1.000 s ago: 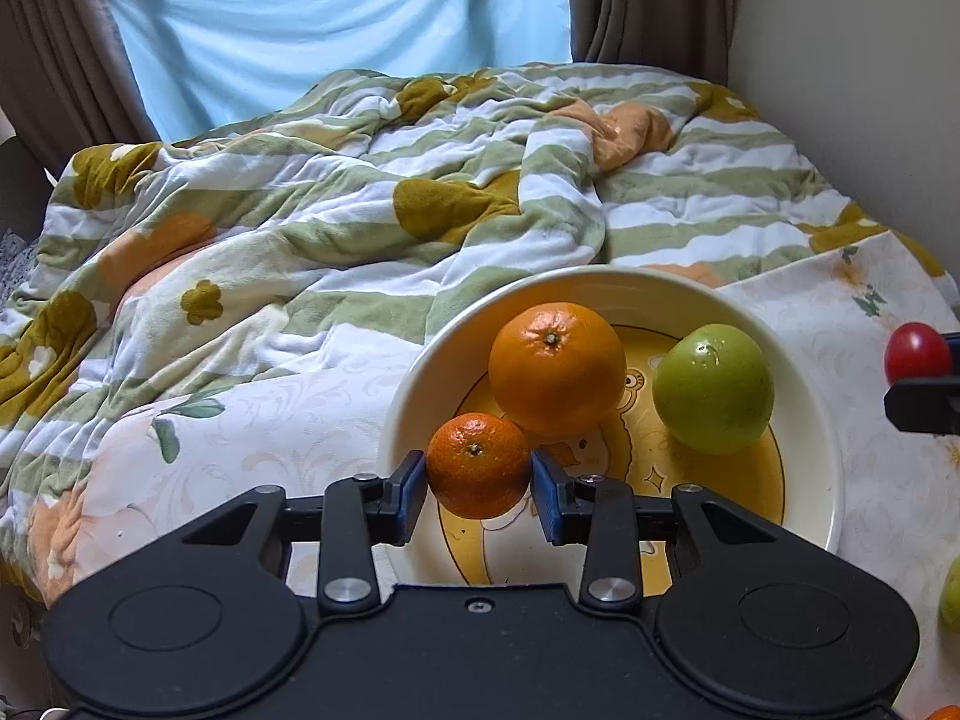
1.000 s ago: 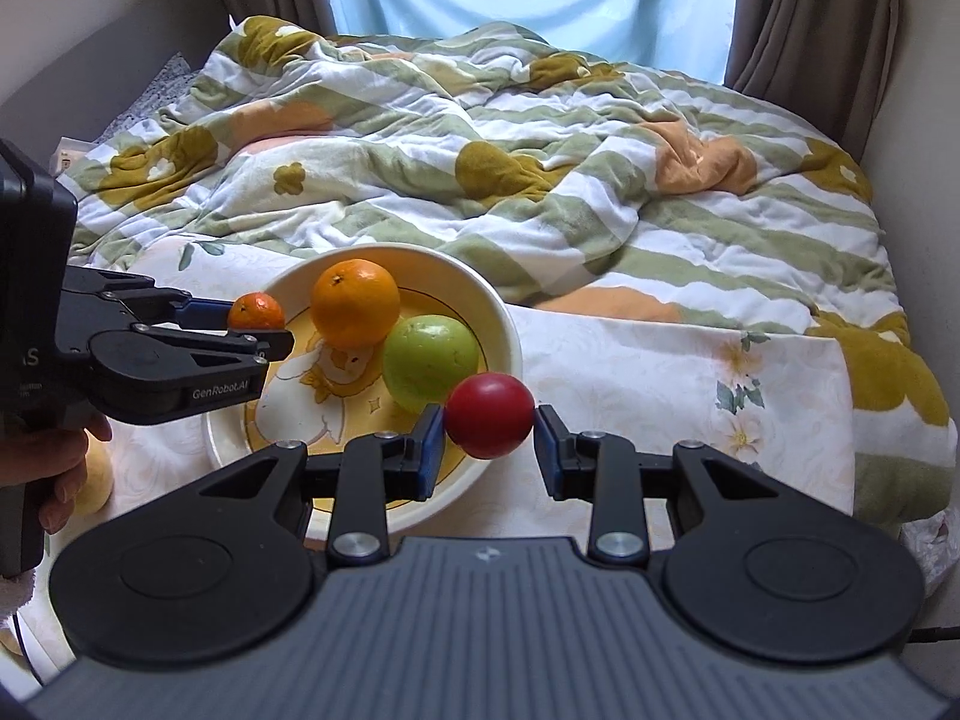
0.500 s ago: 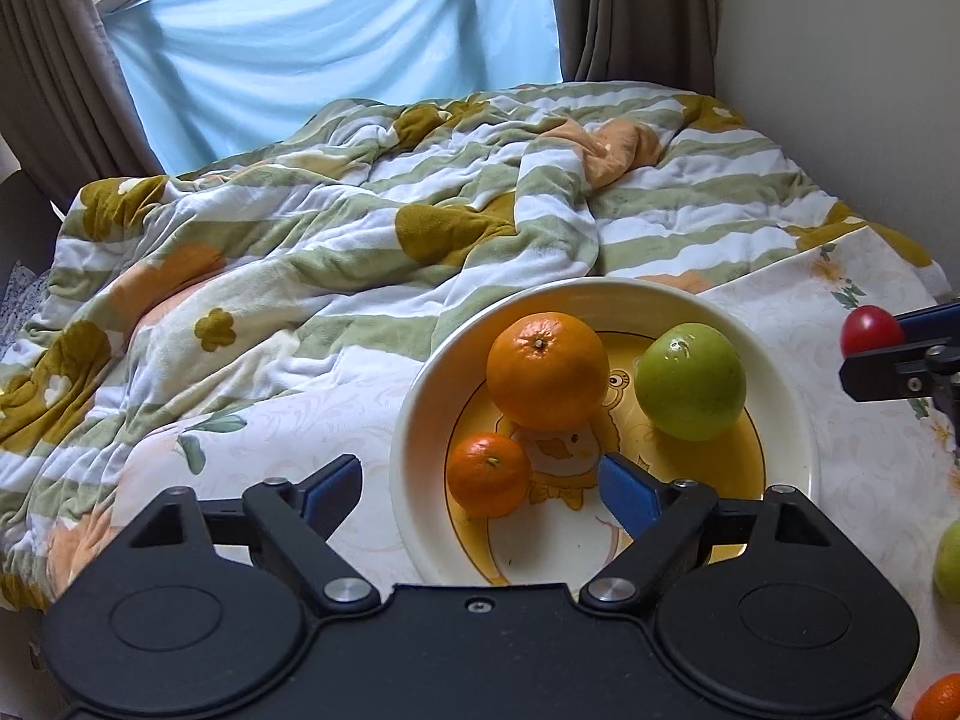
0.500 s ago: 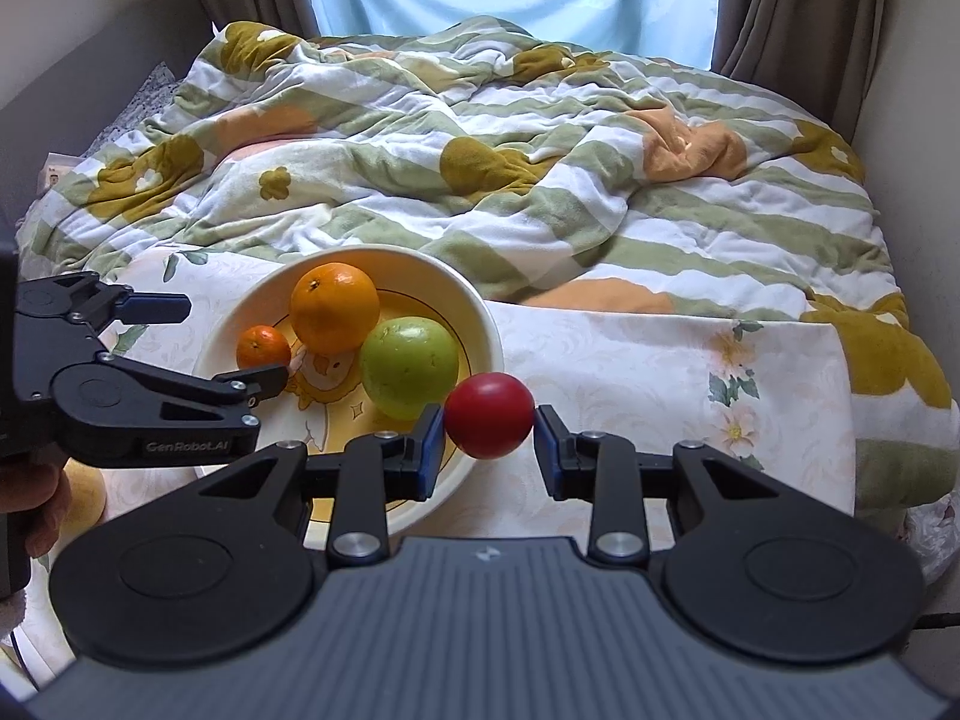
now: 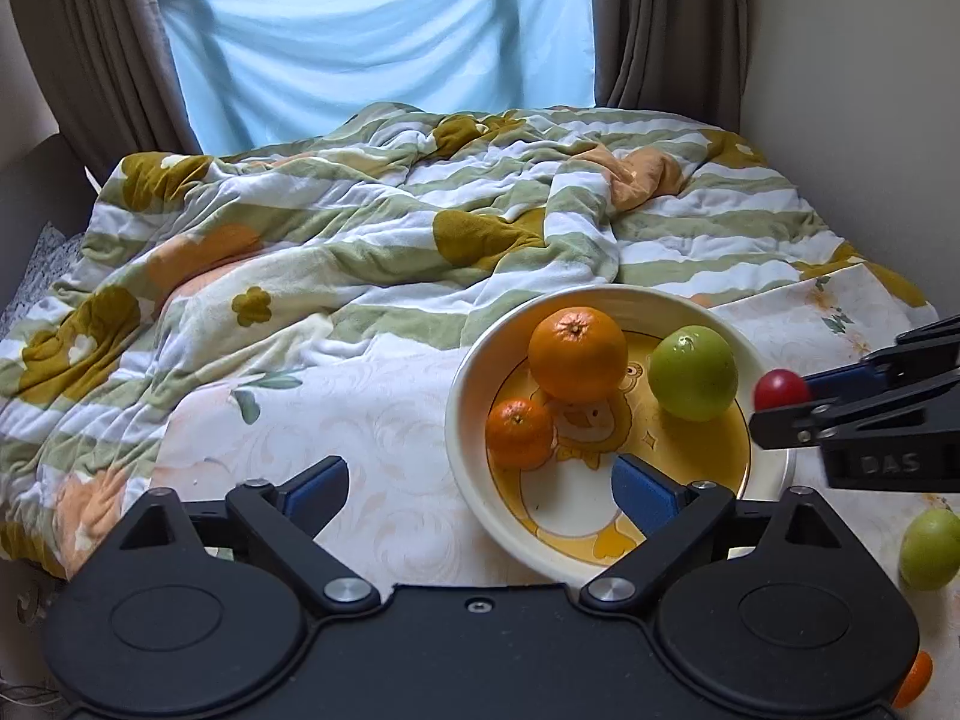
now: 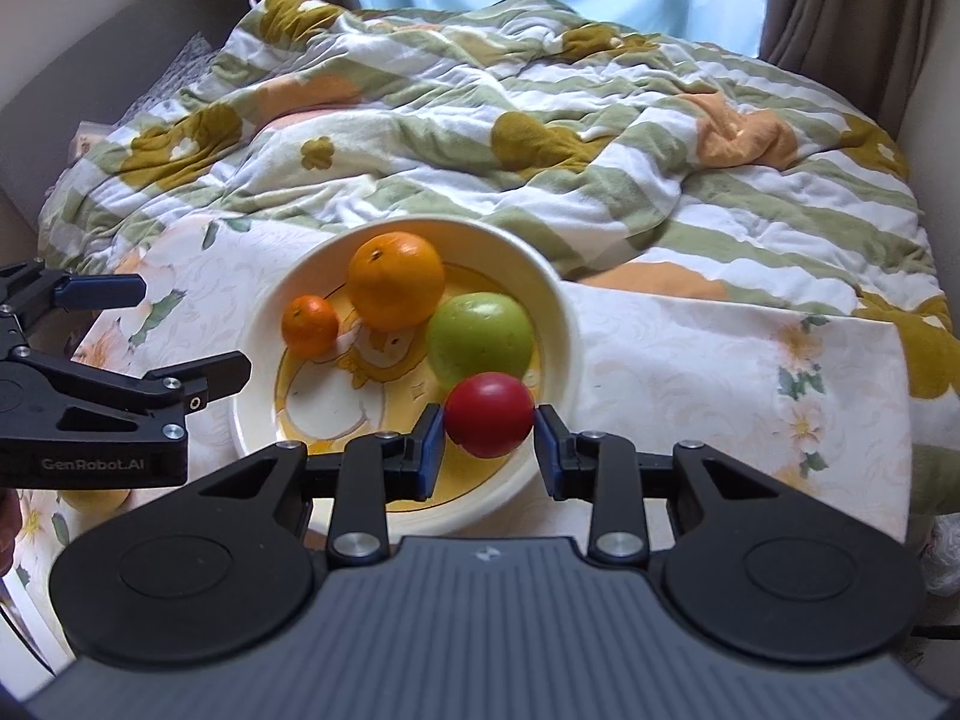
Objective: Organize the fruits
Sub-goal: 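Release the tangerine into the bowl with the left tool while the right tool drops the tomato in, then withdraw both tools from the bowl toward the remaining fruits, then grasp the red tomato with the left tool while the right tool grasps the green apple, then carry the red tomato and green apple over the white bowl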
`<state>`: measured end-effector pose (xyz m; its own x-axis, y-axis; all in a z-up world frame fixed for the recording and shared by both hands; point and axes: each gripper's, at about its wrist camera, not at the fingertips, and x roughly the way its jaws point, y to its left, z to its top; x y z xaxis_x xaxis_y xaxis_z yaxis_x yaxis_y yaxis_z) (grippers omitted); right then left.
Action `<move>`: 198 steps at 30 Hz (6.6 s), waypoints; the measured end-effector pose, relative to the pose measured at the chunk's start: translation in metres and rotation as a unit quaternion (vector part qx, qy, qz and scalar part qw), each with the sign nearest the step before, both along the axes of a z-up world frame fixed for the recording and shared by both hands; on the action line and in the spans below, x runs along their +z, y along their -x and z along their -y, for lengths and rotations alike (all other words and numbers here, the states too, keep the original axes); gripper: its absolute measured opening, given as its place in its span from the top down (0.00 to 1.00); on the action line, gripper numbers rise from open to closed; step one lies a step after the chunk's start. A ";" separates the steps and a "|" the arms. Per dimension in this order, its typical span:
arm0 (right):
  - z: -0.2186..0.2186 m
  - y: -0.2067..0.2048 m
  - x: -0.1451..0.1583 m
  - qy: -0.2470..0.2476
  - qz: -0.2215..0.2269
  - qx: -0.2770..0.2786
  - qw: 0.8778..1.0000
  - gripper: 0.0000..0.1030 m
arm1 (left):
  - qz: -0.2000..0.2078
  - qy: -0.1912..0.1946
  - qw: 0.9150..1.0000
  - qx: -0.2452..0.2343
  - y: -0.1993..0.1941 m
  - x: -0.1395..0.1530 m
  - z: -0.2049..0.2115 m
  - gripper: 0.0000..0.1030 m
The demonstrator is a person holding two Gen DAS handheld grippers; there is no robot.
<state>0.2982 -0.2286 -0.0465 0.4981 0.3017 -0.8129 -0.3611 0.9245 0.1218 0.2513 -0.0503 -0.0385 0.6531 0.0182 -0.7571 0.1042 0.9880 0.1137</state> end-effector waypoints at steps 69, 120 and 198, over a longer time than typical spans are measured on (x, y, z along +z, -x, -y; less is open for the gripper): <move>0.121 0.211 0.049 0.004 0.107 -0.045 0.993 0.00 | 0.049 0.047 0.997 0.019 0.197 0.033 0.058 0.05; 0.125 0.114 -0.064 -0.010 0.043 0.065 0.997 0.23 | -0.072 0.082 0.994 -0.011 0.135 -0.068 0.115 0.62; -0.012 0.006 0.024 -0.007 0.064 -0.062 0.996 0.33 | -0.032 0.067 0.994 -0.085 -0.093 -0.028 -0.026 0.62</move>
